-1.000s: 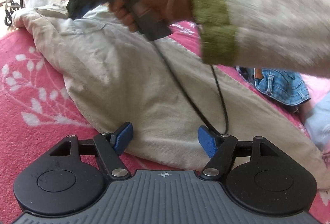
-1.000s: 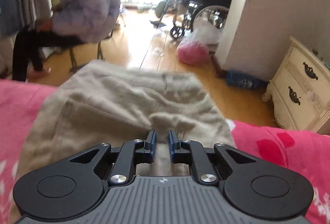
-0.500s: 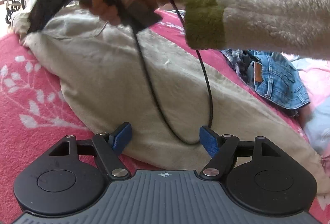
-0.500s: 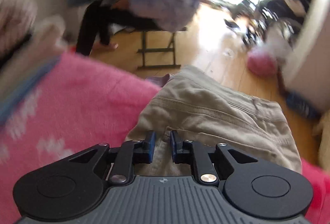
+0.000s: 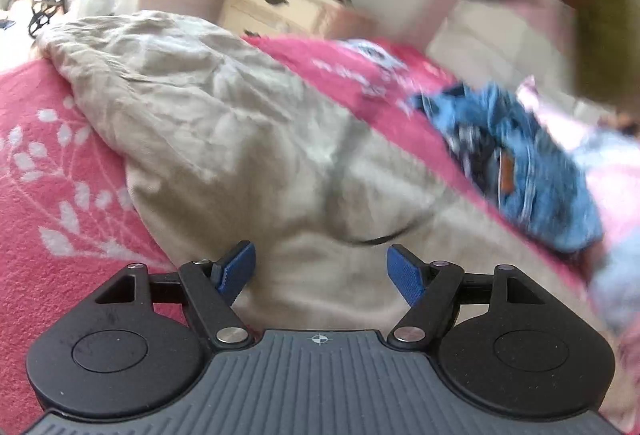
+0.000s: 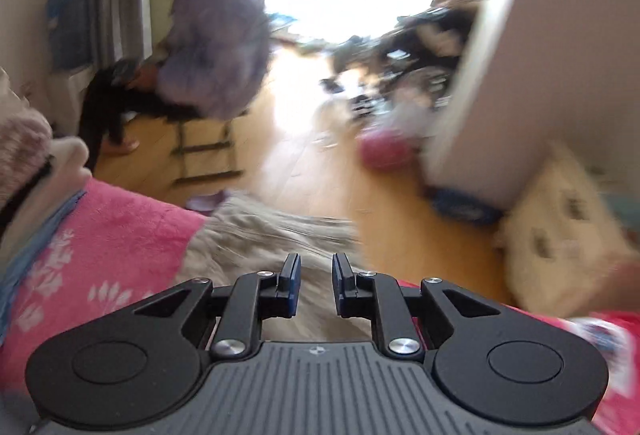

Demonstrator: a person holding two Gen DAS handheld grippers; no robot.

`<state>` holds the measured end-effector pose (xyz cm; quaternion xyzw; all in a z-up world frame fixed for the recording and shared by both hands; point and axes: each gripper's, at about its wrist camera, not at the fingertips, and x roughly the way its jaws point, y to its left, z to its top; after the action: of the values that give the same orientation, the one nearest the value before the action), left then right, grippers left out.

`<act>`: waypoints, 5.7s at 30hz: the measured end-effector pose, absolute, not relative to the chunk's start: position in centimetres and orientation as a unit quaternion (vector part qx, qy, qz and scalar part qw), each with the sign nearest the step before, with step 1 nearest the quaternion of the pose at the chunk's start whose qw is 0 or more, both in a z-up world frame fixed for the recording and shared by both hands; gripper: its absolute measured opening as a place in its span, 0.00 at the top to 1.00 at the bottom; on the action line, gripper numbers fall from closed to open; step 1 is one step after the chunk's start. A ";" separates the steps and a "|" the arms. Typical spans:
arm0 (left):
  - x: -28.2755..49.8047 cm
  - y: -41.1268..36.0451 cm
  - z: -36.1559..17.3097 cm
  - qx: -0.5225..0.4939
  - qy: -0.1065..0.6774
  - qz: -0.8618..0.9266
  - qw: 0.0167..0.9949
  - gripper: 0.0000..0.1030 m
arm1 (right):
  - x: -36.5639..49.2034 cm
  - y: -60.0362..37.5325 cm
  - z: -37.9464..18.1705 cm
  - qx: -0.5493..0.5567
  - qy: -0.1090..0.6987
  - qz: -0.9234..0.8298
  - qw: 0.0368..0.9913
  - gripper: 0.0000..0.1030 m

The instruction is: Fold clothes

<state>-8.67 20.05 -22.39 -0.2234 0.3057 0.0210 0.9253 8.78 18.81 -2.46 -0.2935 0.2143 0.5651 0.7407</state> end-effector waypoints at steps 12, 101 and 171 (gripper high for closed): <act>-9.6 19.7 -21.1 -0.205 0.286 0.055 0.934 0.29 | -5.7 -13.5 -3.9 -0.030 0.395 0.160 0.904 0.67; -3.1 30.6 -19.1 -0.273 0.345 0.242 0.865 0.92 | -11.1 -28.3 -3.3 0.227 0.092 -0.048 0.968 0.94; -6.5 35.0 -17.7 -0.382 0.254 0.201 0.866 0.43 | -6.2 -2.3 -14.8 0.268 0.402 0.268 0.834 0.50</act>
<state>-6.53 34.95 -17.67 -0.3822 0.2539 0.2007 0.8655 -6.15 -2.33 -14.85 0.2680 0.4015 0.2678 0.8338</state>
